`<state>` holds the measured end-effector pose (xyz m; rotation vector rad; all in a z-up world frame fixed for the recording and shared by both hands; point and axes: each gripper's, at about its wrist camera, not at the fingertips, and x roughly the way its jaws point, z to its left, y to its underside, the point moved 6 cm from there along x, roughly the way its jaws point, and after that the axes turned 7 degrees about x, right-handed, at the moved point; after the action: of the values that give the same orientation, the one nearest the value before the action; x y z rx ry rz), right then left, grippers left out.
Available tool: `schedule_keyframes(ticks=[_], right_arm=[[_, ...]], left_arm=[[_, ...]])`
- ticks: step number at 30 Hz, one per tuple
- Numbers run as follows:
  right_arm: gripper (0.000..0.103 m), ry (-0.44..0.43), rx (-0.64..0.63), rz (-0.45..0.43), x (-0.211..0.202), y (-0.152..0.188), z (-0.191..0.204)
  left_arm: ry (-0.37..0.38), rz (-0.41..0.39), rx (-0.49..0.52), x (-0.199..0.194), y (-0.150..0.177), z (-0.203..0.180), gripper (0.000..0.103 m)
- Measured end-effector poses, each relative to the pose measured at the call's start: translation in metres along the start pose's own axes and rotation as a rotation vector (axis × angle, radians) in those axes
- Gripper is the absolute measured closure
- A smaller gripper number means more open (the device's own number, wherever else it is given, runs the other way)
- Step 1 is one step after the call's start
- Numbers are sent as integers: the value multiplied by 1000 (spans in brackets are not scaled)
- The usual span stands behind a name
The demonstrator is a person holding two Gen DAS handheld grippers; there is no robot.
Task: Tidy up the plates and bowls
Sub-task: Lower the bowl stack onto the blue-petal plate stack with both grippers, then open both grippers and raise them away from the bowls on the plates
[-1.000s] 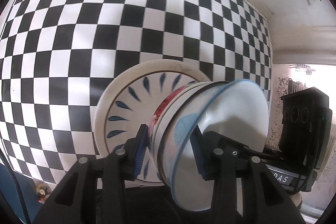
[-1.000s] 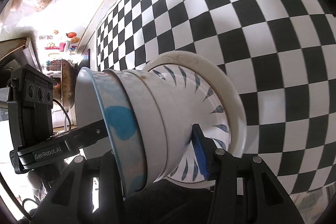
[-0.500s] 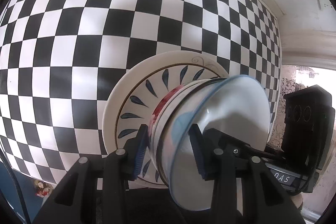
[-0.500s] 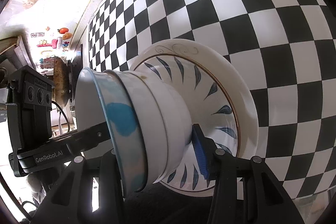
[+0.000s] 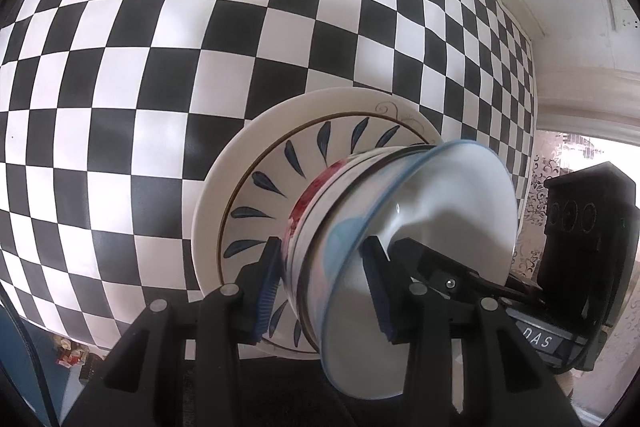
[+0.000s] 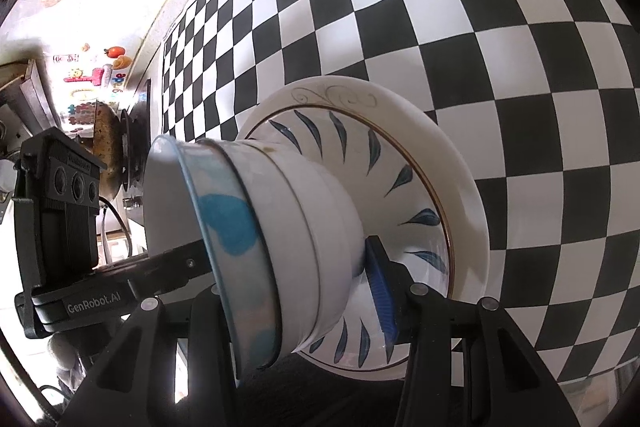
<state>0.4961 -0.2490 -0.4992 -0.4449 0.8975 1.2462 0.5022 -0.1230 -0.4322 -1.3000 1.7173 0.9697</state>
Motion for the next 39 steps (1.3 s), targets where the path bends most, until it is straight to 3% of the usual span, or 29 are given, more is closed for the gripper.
schedule_keyframes(ticks=[7, 20, 33, 39], right_arm=[[55, -4, 14, -8, 0, 4, -3], [55, 121, -78, -80, -22, 10, 12], [55, 292, -160, -246, -77, 38, 34], [55, 371, -180, -339, -109, 63, 50]], left_arm=[[-21, -7, 13, 0, 3, -1, 66], [-114, -64, 46, -13, 9, -6, 66], [-378, -241, 161, -63, 29, -18, 64], [-428, -317, 209, -90, 44, -24, 64]])
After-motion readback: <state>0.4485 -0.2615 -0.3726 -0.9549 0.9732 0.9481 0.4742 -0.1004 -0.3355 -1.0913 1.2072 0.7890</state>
